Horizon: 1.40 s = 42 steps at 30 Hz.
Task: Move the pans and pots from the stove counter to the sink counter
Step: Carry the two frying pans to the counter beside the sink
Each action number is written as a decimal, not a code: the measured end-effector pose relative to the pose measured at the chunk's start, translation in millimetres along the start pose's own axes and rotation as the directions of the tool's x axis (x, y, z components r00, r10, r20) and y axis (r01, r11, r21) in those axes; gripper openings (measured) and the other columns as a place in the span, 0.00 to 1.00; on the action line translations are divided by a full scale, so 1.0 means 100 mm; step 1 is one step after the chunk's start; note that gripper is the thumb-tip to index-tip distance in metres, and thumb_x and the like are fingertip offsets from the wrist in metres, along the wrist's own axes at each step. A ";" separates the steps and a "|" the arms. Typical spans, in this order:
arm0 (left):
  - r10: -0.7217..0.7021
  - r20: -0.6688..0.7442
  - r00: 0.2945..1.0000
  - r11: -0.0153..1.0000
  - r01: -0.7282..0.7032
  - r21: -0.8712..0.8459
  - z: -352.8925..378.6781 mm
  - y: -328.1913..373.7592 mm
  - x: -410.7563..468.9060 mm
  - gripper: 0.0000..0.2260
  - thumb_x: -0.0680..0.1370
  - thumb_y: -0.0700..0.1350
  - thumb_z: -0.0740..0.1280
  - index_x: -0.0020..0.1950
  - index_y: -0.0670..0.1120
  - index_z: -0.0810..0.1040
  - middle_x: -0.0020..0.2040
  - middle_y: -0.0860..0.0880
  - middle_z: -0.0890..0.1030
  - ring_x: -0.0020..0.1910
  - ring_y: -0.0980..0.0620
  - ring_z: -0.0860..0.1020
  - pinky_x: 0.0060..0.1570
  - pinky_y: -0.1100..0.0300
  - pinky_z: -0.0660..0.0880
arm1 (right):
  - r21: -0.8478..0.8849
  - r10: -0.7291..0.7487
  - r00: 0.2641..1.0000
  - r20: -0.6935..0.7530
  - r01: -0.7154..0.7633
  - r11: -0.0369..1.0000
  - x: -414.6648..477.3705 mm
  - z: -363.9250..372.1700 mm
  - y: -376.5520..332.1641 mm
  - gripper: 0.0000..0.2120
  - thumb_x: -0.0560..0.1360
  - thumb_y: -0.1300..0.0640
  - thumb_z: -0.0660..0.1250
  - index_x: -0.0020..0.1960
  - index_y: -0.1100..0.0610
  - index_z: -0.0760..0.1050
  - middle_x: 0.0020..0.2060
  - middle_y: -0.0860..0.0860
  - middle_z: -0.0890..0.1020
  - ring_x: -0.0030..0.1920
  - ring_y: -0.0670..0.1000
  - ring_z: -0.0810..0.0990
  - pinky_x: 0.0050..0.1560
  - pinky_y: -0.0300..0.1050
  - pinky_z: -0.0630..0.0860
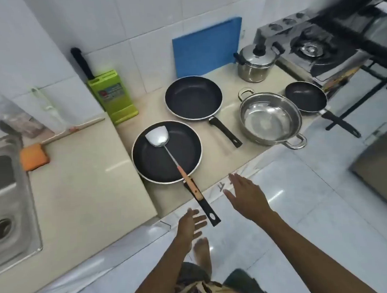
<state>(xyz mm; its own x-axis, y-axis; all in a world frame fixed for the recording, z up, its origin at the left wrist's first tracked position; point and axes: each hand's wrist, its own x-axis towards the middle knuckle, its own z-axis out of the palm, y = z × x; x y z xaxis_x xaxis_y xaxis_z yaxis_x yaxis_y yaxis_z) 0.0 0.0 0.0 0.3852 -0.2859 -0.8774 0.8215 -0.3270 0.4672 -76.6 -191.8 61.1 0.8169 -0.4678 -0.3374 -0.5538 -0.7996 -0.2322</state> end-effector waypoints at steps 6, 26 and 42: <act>-0.148 0.071 0.986 0.911 0.164 -0.379 0.26 0.16 0.16 0.27 0.85 0.58 0.51 0.65 0.36 0.76 0.61 0.35 0.82 0.59 0.36 0.80 0.64 0.42 0.73 | 0.058 -0.100 0.995 -0.020 0.101 0.993 1.03 -0.36 0.33 0.29 0.82 0.42 0.57 0.77 0.57 0.62 0.74 0.60 0.68 0.71 0.64 0.69 0.65 0.60 0.71; -0.115 -0.339 0.934 0.852 -0.082 -0.517 1.02 0.16 0.50 0.29 0.84 0.60 0.51 0.33 0.42 0.73 0.26 0.45 0.71 0.22 0.50 0.67 0.28 0.60 0.67 | 0.682 0.035 0.913 0.406 -0.328 0.654 3.12 -0.51 0.65 0.24 0.84 0.44 0.52 0.44 0.61 0.73 0.30 0.56 0.76 0.21 0.50 0.73 0.18 0.40 0.71; -0.115 -0.702 0.703 0.961 -0.100 -0.259 1.35 0.31 0.34 0.31 0.85 0.59 0.47 0.29 0.44 0.71 0.21 0.48 0.72 0.18 0.50 0.70 0.21 0.62 0.67 | 0.832 0.012 0.961 0.276 -0.245 0.499 2.70 -0.78 0.58 0.22 0.84 0.43 0.53 0.41 0.59 0.68 0.27 0.54 0.68 0.19 0.49 0.64 0.20 0.38 0.62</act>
<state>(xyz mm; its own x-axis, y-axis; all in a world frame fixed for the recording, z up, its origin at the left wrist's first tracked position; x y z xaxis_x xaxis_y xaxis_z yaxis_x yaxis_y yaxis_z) -18.3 -141.8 -0.4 0.4711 0.4691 -0.7470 0.8592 -0.0526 0.5089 124.9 -393.7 28.0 0.7343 -0.3550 -0.5786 -0.6101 0.0287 -0.7918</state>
